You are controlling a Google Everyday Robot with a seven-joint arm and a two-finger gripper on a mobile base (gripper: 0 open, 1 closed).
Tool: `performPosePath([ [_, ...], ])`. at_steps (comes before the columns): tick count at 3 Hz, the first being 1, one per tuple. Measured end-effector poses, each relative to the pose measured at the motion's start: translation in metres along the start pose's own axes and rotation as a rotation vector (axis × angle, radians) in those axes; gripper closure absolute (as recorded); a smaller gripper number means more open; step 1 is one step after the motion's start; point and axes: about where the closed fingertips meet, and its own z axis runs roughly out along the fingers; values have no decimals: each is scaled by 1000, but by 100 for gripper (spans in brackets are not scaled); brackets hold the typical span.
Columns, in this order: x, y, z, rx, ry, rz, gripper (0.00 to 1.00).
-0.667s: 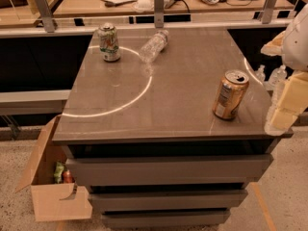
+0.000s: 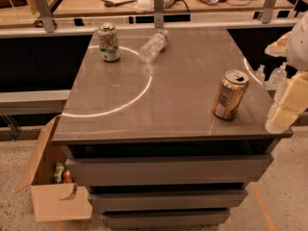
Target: Move orange can near water bottle
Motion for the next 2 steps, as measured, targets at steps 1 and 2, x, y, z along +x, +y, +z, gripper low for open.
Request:
performPosePath([
  [1, 26, -16, 20, 4, -122, 136, 0],
  [2, 47, -29, 45, 19, -254, 261, 0],
])
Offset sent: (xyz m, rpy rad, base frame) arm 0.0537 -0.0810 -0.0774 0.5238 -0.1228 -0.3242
